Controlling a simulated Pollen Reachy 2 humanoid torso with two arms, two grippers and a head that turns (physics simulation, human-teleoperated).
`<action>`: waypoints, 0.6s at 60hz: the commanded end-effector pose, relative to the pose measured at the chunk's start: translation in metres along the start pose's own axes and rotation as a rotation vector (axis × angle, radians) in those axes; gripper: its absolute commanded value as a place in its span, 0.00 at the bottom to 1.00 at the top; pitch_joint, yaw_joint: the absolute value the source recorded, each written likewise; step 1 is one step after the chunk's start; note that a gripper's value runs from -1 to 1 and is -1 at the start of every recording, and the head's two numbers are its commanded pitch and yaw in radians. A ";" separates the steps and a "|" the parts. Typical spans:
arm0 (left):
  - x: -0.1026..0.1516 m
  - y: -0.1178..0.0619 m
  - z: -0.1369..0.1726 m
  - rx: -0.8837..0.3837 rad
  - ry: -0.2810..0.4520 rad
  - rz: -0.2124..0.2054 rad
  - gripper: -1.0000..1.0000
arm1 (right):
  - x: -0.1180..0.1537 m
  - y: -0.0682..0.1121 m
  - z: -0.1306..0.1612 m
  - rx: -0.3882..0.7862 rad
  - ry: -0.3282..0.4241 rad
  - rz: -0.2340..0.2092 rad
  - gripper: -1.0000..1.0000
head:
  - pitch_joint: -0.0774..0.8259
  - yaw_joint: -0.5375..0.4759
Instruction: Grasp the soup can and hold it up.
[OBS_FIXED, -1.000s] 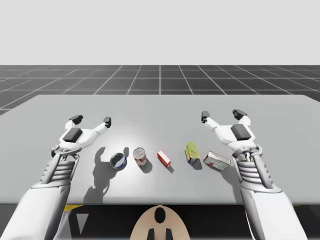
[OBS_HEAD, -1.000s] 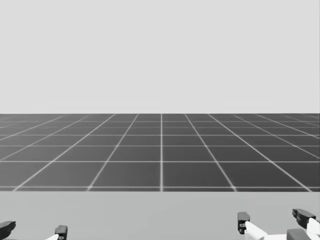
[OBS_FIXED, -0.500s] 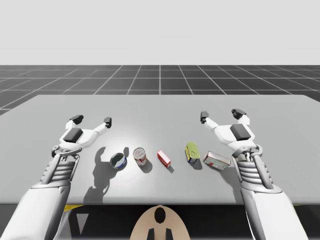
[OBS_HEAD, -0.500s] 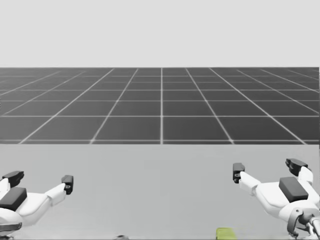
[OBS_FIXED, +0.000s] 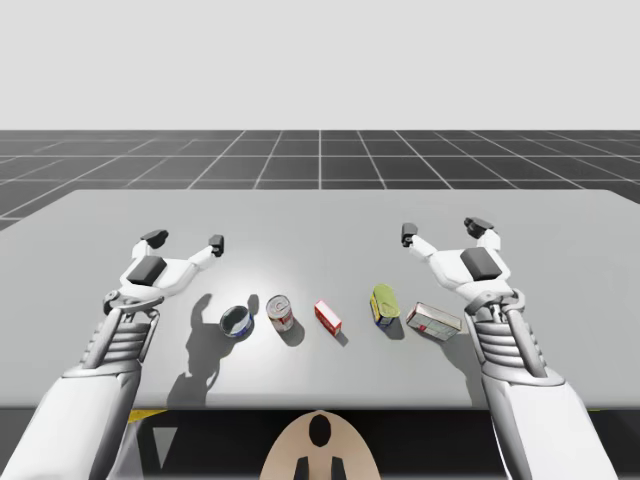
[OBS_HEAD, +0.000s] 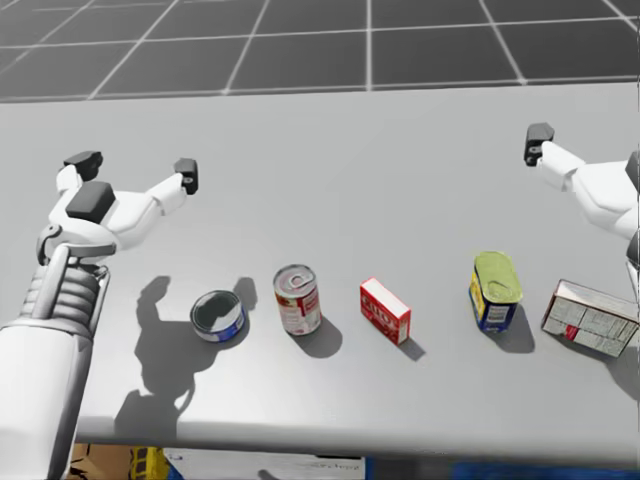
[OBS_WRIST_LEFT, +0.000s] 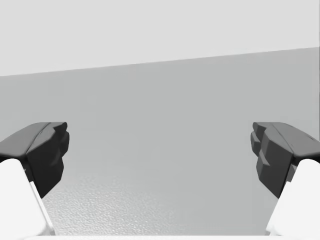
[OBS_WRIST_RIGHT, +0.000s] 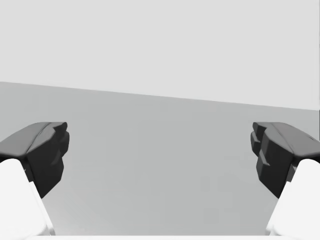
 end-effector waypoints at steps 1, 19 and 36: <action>0.000 -0.001 0.000 -0.005 0.000 0.000 0.00 | 0.000 0.000 0.000 -0.003 0.000 0.004 0.00 | 0.84 0.66; 0.010 -0.011 0.012 -0.038 -0.022 0.014 0.00 | 0.000 0.001 0.001 -0.006 0.000 0.006 0.00 | 0.87 0.68; 0.052 -0.010 0.054 -0.241 0.027 0.140 0.00 | 0.000 0.000 0.002 -0.011 0.003 -0.001 0.00 | 0.86 0.68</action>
